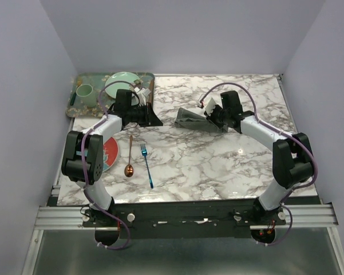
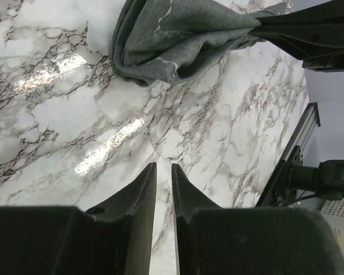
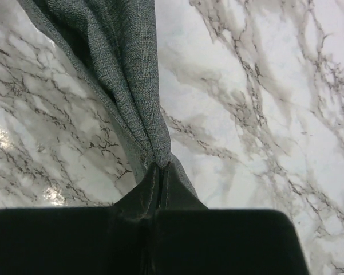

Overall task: Fold the napkin into a case and place the utensils inside
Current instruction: Turn over the smaller rectangle-folded napkin at the center of the board.

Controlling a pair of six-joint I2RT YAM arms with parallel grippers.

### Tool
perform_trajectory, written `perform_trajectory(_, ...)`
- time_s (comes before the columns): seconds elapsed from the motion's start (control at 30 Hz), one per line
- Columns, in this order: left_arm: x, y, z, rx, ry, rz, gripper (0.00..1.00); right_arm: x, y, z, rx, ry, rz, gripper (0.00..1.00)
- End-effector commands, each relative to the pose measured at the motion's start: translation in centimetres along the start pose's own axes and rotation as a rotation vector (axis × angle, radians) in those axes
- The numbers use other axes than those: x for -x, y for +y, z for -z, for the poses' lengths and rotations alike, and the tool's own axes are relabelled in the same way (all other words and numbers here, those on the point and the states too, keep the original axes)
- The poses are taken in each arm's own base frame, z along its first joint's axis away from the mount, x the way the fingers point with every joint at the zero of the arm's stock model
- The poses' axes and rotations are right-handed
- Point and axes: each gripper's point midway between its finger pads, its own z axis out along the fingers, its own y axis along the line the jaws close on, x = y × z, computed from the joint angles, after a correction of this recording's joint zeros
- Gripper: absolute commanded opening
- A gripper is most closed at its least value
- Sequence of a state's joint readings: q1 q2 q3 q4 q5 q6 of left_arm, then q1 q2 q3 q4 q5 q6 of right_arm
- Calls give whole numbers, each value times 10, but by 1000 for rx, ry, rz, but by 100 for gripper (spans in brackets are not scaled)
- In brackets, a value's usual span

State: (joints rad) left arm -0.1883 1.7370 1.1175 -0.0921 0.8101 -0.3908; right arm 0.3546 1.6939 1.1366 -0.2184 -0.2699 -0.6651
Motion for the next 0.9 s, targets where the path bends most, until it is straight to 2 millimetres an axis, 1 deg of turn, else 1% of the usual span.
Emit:
perform_trajectory(0.0, -4, 8, 9, 34, -8, -10, 25, 31, -27, 13, -197, -98, 95, 1)
perform_trajectory(0.03, -5, 7, 11, 37, -13, -14, 25, 29, -25, 11, -219, -116, 114, 0)
perform_trajectory(0.07, -6, 7, 12, 38, -14, -13, 25, 31, -18, 11, -225, -120, 137, 1)
perform_trajectory(0.1, -11, 10, 13, 45, -10, -6, 25, 31, -15, 13, -238, -128, 171, 0)
perform_trajectory(0.13, -11, 9, 16, 47, -17, -15, 25, 25, -8, 11, -250, -134, 195, 1)
perform_trajectory(0.17, -11, 9, 17, 48, -19, -16, 25, 24, -1, 11, -261, -134, 218, 1)
perform_trajectory(0.2, -16, 10, 17, 54, -15, -10, 25, 25, 3, 11, -270, -142, 245, 0)
perform_trajectory(0.23, -15, 10, 21, 56, -23, -14, 25, 27, 4, 12, -286, -157, 259, 1)
perform_trajectory(0.27, -16, 10, 22, 58, -25, -15, 25, 18, 17, 8, -273, -141, 272, 0)
perform_trajectory(0.3, -20, 11, 23, 60, -22, -10, 25, 16, 20, 8, -276, -141, 287, 0)
perform_trajectory(0.33, -19, 11, 26, 64, -29, -16, 25, 21, 21, 11, -297, -164, 304, 1)
perform_trajectory(0.37, -20, 11, 28, 67, -31, -19, 25, 14, 32, 9, -289, -156, 321, 0)
perform_trajectory(0.4, -25, 13, 29, 69, -26, -12, 25, 13, 37, 9, -287, -163, 346, 1)
perform_trajectory(0.43, -24, 11, 31, 72, -32, -17, 25, 17, 35, 15, -326, -180, 358, 1)
perform_trajectory(0.47, -24, 12, 33, 76, -37, -18, 25, 18, 43, 14, -322, -183, 377, 0)
perform_trajectory(0.5, -28, 14, 34, 81, -33, -13, 25, 10, 52, 13, -309, -170, 400, 1)
perform_trajectory(0.53, -27, 12, 35, 81, -39, -21, 25, 13, 55, 14, -315, -188, 415, 0)
perform_trajectory(0.57, -26, 14, 36, 88, -44, -23, 25, 15, 64, 15, -305, -202, 437, 1)
perform_trajectory(0.6, -28, 15, 37, 93, -44, -21, 25, 8, 72, 14, -292, -195, 453, 1)
perform_trajectory(0.67, -27, 14, 39, 96, -51, -27, 26, 5, 83, 13, -278, -197, 480, 2)
perform_trajectory(0.7, -27, 15, 40, 101, -51, -28, 25, 3, 87, 12, -273, -191, 494, 3)
perform_trajectory(0.73, -27, 14, 41, 100, -52, -36, 26, -4, 94, 11, -260, -178, 506, 5)
perform_trajectory(0.8, -28, 16, 42, 111, -49, -41, 26, -9, 104, 10, -243, -166, 533, 17)
perform_trajectory(0.83, -28, 16, 43, 113, -47, -49, 26, -16, 109, 9, -225, -149, 541, 24)
perform_trajectory(0.87, -30, 17, 43, 119, -39, -48, 26, -16, 114, 9, -210, -149, 549, 39)
